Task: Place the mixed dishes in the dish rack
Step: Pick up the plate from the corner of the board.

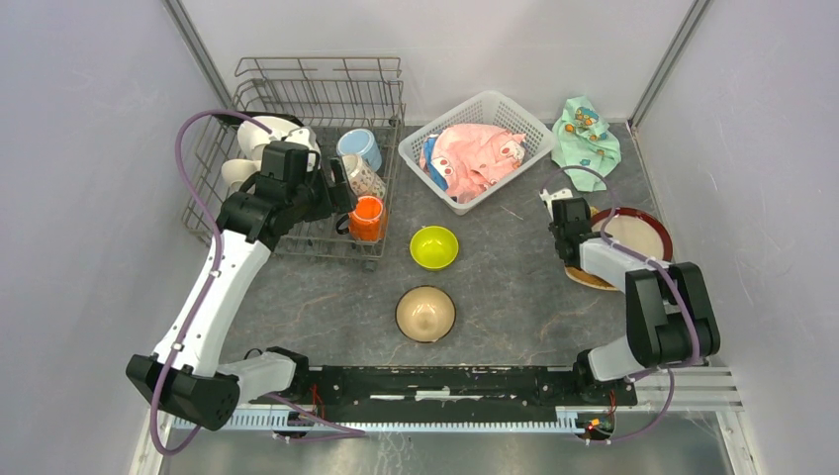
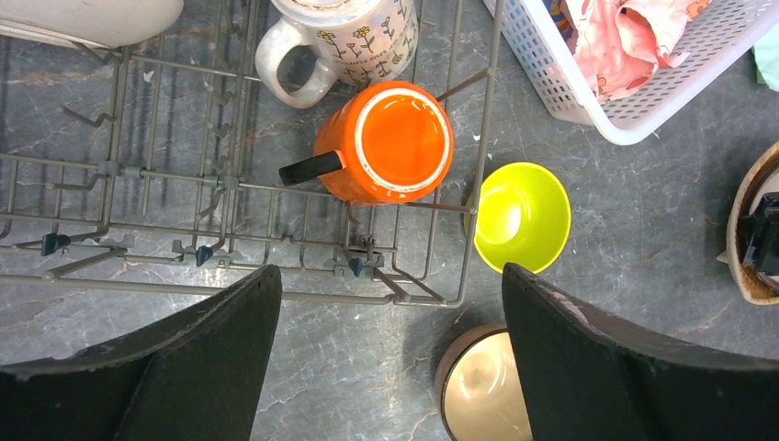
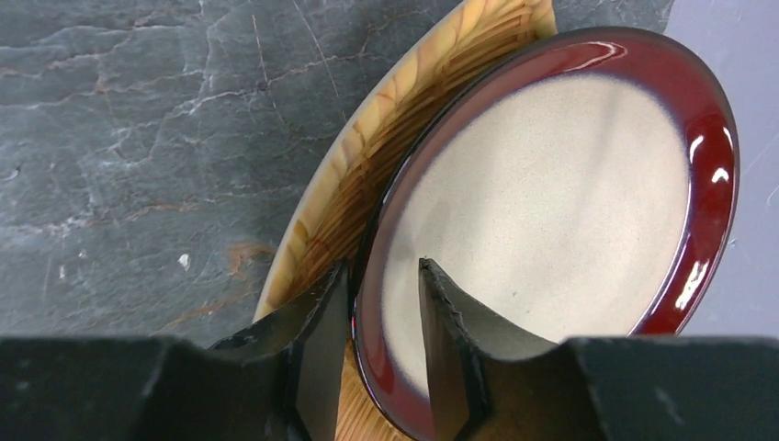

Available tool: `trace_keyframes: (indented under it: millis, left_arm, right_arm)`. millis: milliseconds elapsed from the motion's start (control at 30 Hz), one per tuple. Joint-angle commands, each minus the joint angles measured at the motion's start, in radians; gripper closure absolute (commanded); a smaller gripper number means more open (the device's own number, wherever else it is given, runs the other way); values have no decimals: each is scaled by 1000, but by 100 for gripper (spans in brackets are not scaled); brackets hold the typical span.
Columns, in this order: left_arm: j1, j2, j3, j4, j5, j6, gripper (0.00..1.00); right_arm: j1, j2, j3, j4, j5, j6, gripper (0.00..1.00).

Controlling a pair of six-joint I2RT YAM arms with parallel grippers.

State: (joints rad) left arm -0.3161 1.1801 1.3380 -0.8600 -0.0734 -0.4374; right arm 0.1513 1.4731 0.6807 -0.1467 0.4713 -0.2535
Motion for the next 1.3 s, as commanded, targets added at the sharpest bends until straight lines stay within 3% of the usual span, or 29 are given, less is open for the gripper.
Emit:
trace_keyframes:
  millis: [0,167,267,533,767,1000,1100,1267]
  left_arm:
    - [-3,-24,30,12,-9,-1,6]
    - [-3,-10,41,25,-5,-10,6]
    - [-3,-3,44,35,-10,-33,7]
    - [-3,34,61,86,38,-64,13]
    - [-15,119,0,278,273,-201,29]
    - [-180,269,67,392,294,-275,29]
    - [-251,372,196,424,287,-310,29]
    - [-318,521,224,502,248,-373,29]
  right_arm:
    - [2,67,-32,11,45,19,65]
    - [12,15,-43,22,-21,49,91]
    - [29,-67,-49,-3,-60,90,100]
    - [65,-322,-41,-76,-267,176,100]
    - [117,-463,-79,-118,-329,249,100]
    - [131,-614,-179,-31,-386,294,100]
    - [133,-665,-214,-3,-449,298,100]
    - [139,-773,-282,28,-380,310,100]
